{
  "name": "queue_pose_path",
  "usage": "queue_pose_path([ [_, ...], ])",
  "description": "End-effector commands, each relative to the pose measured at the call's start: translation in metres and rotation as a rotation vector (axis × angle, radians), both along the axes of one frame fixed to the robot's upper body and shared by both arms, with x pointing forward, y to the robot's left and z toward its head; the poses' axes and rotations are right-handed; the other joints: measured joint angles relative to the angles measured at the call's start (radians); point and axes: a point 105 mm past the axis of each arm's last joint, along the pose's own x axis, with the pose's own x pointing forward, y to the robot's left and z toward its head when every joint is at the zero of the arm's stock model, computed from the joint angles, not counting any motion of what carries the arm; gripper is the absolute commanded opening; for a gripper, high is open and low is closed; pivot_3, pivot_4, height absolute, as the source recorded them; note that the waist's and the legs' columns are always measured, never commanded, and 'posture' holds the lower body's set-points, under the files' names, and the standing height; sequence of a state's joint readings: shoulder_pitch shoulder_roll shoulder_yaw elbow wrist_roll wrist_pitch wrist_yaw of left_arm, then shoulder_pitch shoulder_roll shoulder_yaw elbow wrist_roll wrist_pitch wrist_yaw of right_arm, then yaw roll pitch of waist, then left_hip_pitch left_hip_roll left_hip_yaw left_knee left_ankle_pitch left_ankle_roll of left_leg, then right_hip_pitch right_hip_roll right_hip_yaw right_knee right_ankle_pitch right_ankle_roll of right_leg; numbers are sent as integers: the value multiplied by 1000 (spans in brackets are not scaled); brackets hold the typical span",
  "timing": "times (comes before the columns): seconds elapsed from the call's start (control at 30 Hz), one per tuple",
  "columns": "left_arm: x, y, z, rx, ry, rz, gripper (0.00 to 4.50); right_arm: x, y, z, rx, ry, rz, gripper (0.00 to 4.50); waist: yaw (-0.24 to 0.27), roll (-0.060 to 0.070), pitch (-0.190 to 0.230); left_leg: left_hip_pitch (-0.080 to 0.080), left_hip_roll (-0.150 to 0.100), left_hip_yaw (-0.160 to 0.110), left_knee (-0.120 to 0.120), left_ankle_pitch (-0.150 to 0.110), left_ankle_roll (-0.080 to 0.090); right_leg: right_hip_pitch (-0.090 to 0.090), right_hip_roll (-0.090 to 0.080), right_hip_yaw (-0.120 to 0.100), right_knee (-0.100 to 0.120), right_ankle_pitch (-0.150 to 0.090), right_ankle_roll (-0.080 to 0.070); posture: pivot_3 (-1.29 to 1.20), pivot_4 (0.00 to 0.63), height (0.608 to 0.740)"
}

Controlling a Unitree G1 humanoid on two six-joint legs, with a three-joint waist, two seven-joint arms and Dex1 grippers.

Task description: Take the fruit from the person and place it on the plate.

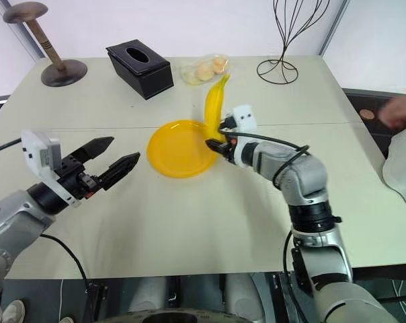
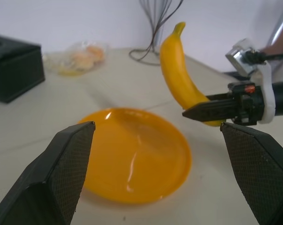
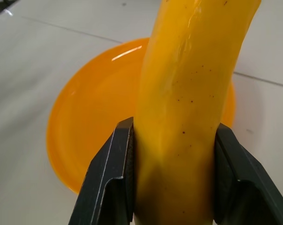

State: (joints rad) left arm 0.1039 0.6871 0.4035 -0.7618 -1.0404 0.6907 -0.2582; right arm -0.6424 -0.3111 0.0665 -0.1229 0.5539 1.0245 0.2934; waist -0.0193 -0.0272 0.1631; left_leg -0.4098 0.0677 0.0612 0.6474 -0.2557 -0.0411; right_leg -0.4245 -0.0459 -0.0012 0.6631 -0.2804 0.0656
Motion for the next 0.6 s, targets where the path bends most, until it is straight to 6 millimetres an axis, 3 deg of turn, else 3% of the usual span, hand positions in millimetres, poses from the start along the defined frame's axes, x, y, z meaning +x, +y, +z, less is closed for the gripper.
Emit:
queue_pose_path([
  [0.03, -9, 12, 1, 48, -18, 47, 4500, 4, 17, 2, 17, -28, 15, 1319, 1, 0, 0, 0, 0, 0, 0, 0, 0, 0, 0, 0, 0, 0, 0, 0, 150, 740],
  [0.3, -17, 27, -17, 112, 24, 103, 4500, 2, 50, -15, 5, 2, 95, 1319, 4, 0, 0, 0, 0, 1, 0, 0, 0, 0, -1, 0, 0, -2, -3, 0, 150, 740],
  [0.5, -17, 23, -17, 108, 13, 102, 4500, 5, 56, -23, -11, 6, 103, 1319, 3, 0, 0, 0, 0, 1, 0, 0, 0, 0, -1, 0, 0, -2, -3, 0, 150, 740],
  [0.6, -17, 22, -17, 104, 11, 103, 4500, 8, 56, -24, -16, 8, 98, 2742, 2, 0, 0, 0, 0, 1, 0, 0, 0, 0, -1, 0, 0, -2, -3, 0, 150, 740],
])
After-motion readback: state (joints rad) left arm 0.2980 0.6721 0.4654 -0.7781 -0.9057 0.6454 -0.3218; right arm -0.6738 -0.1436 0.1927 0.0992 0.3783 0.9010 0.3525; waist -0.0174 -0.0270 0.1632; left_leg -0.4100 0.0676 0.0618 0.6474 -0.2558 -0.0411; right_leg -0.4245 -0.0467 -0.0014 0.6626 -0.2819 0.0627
